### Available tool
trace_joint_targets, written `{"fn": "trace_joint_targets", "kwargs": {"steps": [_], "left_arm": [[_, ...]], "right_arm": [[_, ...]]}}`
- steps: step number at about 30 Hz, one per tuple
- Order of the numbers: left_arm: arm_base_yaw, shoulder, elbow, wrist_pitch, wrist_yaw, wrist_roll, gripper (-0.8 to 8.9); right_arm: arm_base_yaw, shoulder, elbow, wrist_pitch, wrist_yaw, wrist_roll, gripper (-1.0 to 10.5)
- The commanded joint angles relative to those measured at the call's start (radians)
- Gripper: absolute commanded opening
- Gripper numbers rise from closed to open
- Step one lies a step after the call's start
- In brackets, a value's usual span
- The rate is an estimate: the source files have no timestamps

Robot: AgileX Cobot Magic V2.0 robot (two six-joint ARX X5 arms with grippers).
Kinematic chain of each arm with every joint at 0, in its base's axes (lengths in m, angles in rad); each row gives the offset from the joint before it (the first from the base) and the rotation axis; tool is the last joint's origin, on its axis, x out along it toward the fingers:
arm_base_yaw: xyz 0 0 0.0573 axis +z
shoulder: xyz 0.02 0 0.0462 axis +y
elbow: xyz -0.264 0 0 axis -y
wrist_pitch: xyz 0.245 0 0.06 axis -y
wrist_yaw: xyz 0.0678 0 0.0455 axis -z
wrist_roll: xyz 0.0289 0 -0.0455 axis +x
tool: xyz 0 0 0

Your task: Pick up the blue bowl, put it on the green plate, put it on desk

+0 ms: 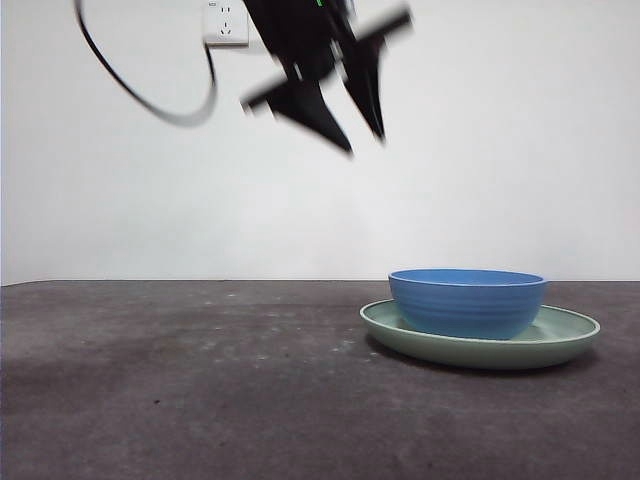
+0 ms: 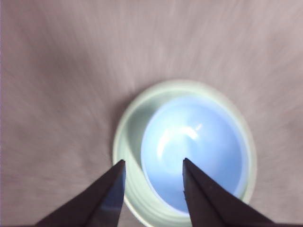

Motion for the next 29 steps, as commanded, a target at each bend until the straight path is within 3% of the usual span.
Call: {"fn": "trace_joint_targets", "kwargs": {"steps": [1, 9, 18, 26, 29], "left_arm": [[0.009, -0.08, 0.028, -0.031, 0.002, 0.05, 1.96], [0.086, -0.325, -0.016, -0.116, 0.002, 0.093, 1.95], [0.178, -0.711, -0.426, -0.069, 0.013, 0.137, 1.9], [0.184, -1.003, -0.765, -0.019, 0.192, 0.152, 1.89], [0.183, -1.069, -0.856, -0.021, 0.302, 0.156, 1.86]], "right_arm": [[0.003, 0.003, 0.018, 0.016, 0.003, 0.006, 4.2], [0.003, 0.003, 0.018, 0.027, 0.003, 0.006, 4.2], [0.003, 0.003, 0.018, 0.028, 0.003, 0.006, 4.2], [0.003, 0.003, 0.018, 0.027, 0.003, 0.007, 4.2], [0.003, 0.003, 0.018, 0.027, 0.003, 0.007, 4.2]]}}
